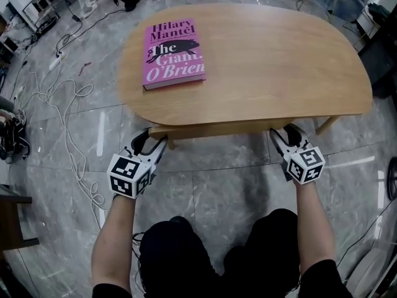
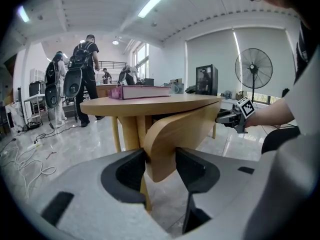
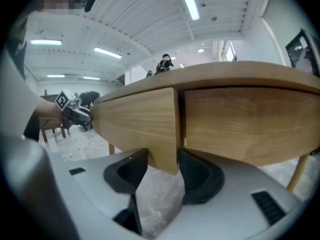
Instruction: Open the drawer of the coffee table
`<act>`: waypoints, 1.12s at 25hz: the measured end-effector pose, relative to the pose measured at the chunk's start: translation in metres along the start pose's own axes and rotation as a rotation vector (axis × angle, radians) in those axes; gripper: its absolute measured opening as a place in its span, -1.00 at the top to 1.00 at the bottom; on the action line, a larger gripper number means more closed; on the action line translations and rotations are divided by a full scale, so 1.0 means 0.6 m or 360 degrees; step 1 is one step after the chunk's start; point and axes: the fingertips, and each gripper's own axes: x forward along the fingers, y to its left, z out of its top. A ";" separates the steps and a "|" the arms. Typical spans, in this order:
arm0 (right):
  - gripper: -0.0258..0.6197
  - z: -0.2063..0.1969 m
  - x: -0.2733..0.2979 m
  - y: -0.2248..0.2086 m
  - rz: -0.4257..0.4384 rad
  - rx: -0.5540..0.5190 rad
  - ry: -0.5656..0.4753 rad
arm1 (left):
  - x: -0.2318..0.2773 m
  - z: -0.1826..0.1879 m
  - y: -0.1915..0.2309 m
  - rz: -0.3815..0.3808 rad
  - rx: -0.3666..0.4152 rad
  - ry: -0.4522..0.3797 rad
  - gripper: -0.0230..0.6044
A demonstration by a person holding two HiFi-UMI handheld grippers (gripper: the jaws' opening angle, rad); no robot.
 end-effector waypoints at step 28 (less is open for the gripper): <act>0.30 0.093 -0.091 0.040 0.0040 -0.0786 0.0380 | -0.058 0.029 -0.042 -0.0092 0.0560 0.0264 0.25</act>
